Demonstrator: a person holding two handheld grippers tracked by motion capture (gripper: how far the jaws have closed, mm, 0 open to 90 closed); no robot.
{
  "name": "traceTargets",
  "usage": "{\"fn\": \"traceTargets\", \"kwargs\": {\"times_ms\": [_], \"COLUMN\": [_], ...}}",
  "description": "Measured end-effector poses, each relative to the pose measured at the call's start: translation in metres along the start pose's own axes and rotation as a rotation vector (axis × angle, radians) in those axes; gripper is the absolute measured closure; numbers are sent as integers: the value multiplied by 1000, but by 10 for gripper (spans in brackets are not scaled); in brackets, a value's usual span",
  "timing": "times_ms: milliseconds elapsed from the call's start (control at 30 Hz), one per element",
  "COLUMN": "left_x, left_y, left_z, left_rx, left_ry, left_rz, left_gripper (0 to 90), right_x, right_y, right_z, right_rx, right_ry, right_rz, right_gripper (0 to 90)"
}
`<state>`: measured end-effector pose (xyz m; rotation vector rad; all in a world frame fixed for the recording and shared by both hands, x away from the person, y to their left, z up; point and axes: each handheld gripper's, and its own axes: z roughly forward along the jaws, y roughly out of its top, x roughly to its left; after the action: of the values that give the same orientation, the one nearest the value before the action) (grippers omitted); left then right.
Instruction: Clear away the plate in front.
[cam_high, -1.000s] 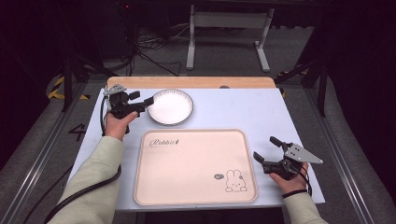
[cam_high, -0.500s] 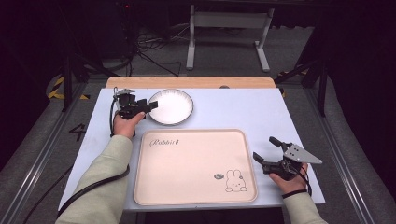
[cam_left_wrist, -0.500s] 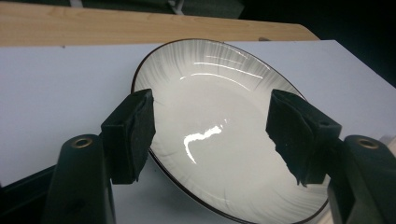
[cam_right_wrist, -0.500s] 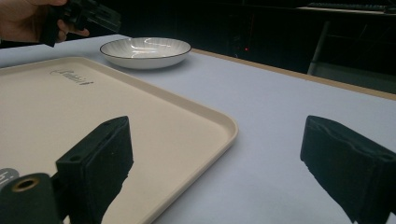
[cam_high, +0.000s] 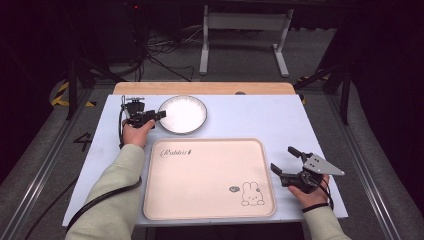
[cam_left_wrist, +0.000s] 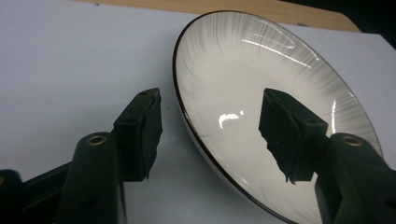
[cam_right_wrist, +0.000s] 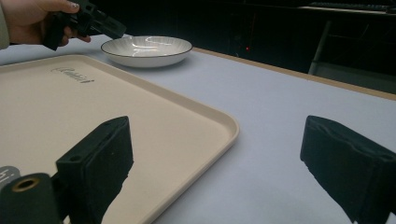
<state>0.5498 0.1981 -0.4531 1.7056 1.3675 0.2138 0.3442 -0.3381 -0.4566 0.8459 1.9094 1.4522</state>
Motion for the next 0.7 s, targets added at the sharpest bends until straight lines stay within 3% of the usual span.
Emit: {"fn": "traceTargets", "kwargs": {"times_ms": [267,500,633,700], "left_x": [4,3,3,2], "left_y": [-2,-3,-2,-1], "left_z": [9,14,17,18], "left_rx": [50,66,82,90], "left_ry": [-17,-31,-97,-83], "left_rz": [-60,-81,-141,-142], "left_gripper": [399,457,478,497], "right_x": [0,0,0,0], "right_y": [0,0,0,0], "right_z": [0,0,0,0], "right_rx": [3,3,5,6], "right_ry": [-2,0,-3,-3], "right_rz": [1,-2,-2,-1], "right_gripper": [100,101,101,101]}}
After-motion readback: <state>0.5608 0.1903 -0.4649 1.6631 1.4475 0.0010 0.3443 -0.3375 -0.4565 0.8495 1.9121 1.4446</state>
